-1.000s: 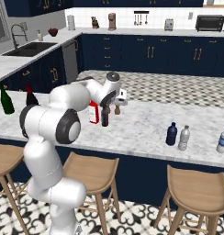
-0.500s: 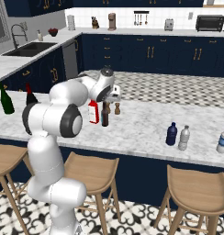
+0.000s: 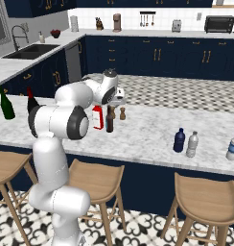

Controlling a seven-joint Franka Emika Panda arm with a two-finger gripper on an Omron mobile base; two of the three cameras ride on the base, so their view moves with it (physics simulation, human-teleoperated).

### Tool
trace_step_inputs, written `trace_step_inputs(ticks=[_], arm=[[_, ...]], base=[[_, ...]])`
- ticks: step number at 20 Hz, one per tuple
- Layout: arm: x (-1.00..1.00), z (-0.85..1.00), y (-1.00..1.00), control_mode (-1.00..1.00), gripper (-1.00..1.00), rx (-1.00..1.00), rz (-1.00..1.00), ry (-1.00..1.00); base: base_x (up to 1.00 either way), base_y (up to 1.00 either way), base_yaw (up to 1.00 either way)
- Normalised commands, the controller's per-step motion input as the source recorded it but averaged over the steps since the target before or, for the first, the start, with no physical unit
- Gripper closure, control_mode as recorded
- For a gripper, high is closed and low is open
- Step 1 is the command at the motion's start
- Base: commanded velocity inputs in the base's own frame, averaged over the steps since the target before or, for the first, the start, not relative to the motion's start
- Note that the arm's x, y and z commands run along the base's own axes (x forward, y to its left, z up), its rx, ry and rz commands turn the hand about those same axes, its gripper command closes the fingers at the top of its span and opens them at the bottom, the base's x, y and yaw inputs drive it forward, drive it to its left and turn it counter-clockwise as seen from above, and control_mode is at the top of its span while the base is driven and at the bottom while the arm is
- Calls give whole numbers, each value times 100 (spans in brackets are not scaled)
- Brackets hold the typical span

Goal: Move the plastic bottles in the middle to the plastics group, and the glass bottles in the middle to the glass group.

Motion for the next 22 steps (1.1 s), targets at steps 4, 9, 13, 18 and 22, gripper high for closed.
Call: trace_step_inputs(ticks=[4,9,13,18,22], arm=[[31,-19,3,-100,-100,-7,9,1],[23,-11,1,-100,-100,-2,8,9],[14,-9,2,-100,-100,0,7,7],[3,-9,1,-100,-100,0,6,4],[4,-12,0,-100,-100,0,5,3]], base=[[0,0,0],[0,0,0],[0,0,0],[0,0,0],[0,0,0]])
